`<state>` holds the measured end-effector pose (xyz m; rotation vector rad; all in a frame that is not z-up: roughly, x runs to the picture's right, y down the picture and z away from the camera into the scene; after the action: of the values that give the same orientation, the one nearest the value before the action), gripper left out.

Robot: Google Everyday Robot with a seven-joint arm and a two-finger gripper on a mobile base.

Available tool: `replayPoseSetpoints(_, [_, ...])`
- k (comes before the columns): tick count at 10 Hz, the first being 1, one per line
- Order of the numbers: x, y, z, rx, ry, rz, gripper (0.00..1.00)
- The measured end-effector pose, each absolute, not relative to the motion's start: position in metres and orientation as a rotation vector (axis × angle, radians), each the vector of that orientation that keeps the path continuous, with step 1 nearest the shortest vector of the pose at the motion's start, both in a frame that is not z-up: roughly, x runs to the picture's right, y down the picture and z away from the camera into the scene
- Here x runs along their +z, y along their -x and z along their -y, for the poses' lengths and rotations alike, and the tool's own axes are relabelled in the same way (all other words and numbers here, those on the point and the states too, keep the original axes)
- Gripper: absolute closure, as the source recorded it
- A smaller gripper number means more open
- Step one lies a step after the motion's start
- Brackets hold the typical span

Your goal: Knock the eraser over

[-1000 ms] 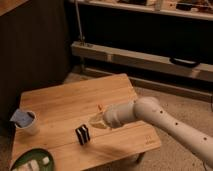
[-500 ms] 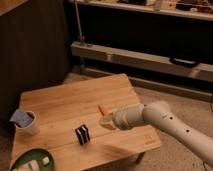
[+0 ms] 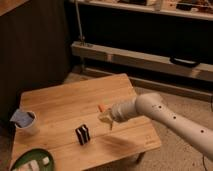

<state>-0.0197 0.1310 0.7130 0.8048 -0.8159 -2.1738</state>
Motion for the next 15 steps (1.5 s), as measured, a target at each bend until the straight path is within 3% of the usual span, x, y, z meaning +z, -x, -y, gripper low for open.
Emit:
replayPoseSetpoints(5, [0.727,0.092,-0.135,-2.160,-0.858,1.004,1.00])
replayPoseSetpoints(9, [0.699,0.133,-0.152,-2.147,-0.722,0.998,1.00])
replayPoseSetpoints(15, [0.697,0.106,-0.154,-2.128,-0.575,0.959,1.00])
